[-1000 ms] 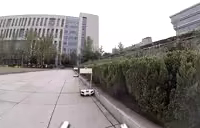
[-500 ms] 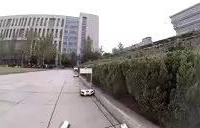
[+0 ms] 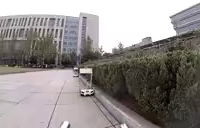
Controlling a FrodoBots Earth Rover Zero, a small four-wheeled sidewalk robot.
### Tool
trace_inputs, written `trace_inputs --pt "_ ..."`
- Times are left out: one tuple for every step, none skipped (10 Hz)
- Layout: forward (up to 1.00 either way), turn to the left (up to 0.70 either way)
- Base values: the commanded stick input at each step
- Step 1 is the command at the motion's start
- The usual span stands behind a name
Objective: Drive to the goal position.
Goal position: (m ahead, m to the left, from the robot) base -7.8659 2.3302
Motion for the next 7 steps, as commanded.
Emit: trace_inputs --pt "0.03 0.00" --pt "0.04 0.00" --pt "0.04 0.00" --pt "0.04 0.00" --pt "0.03 0.00" --pt "0.00 0.00" --pt "0.00 0.00"
